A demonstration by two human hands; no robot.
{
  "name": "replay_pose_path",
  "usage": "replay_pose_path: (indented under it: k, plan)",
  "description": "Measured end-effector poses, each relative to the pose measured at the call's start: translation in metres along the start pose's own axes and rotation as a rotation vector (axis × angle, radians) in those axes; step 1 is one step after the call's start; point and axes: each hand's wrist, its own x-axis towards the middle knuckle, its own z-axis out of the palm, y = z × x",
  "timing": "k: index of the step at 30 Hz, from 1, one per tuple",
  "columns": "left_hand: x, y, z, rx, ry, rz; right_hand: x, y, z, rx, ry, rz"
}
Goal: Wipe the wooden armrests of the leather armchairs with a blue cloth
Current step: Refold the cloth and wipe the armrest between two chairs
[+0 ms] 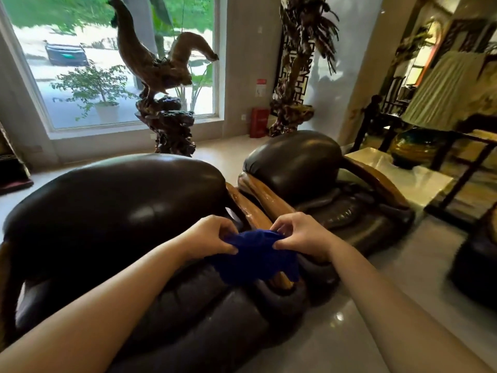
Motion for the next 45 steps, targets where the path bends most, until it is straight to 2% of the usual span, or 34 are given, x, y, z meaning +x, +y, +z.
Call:
replay_pose_path:
  k: [6,12,18,26,32,38,45]
  plan:
    - [0.058,-0.012,0.077,-0.055,-0.05,-0.04,0.003,0.093,-0.009,0.003,-0.054,0.063]
    - [0.143,-0.046,0.141,-0.164,-0.091,-0.128,0.054,0.179,-0.024,-0.02,-0.136,0.133]
    - [0.217,-0.047,0.16,-0.204,-0.069,-0.214,0.114,0.232,-0.059,-0.017,-0.182,0.138]
    - [0.305,-0.04,0.154,-0.184,0.026,-0.323,0.2,0.287,-0.107,0.006,-0.253,0.049]
    - [0.357,-0.039,0.174,-0.251,0.22,-0.478,0.272,0.331,-0.131,0.001,-0.29,-0.071]
    - [0.392,-0.056,0.185,-0.288,0.311,-0.617,0.328,0.366,-0.125,0.017,-0.38,-0.113]
    - [0.426,-0.118,0.202,-0.282,0.352,-0.687,0.401,0.4,-0.088,0.042,-0.454,-0.147]
